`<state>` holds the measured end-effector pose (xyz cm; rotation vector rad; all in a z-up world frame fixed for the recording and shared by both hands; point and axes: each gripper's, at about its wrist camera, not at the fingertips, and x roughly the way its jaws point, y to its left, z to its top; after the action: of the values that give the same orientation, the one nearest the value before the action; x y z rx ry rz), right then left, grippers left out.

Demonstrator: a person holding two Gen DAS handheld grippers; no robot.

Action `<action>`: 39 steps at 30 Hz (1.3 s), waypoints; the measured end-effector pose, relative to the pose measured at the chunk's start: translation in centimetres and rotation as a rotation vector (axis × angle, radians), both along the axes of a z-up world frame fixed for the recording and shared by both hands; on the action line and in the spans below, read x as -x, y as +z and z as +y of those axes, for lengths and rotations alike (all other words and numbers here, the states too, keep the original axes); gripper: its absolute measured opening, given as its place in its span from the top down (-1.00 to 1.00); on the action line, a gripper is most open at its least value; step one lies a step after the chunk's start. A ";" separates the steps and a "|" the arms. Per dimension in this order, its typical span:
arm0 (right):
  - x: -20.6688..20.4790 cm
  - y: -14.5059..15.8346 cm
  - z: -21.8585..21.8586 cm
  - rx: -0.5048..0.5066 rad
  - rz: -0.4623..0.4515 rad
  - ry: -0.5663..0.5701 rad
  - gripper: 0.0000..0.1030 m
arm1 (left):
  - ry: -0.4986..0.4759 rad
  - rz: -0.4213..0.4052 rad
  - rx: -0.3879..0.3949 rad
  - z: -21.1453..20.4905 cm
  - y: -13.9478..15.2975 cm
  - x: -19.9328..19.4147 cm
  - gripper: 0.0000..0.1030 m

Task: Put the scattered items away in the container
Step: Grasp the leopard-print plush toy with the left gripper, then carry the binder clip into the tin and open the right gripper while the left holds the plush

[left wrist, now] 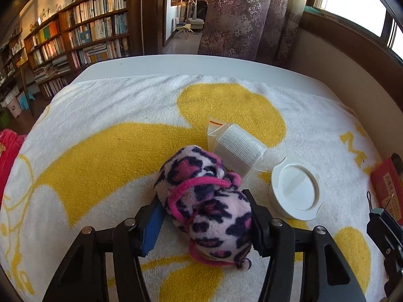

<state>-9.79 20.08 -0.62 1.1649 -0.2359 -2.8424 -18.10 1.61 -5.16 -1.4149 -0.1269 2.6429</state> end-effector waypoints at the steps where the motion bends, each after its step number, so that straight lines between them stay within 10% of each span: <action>1: 0.0 0.0 0.0 -0.001 0.002 0.000 0.32 | 0.000 0.000 -0.019 -0.2 0.2 -0.3 -0.10; 24: -1.2 2.2 1.3 -0.037 0.110 -0.073 0.33 | -0.110 0.085 -0.197 4.2 4.0 -9.3 -0.10; 31: -4.3 3.9 7.1 0.091 0.117 -0.205 0.32 | -0.135 0.091 -0.206 4.2 4.0 -10.0 -0.10; 39: -9.3 4.6 14.0 0.014 0.113 -0.367 0.31 | -0.165 0.085 -0.216 4.9 4.1 -10.7 -0.10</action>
<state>-0.54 34.11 4.02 1.0475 -0.5109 -3.1991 -7.38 6.48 -1.03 -1.1897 -0.2654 2.4647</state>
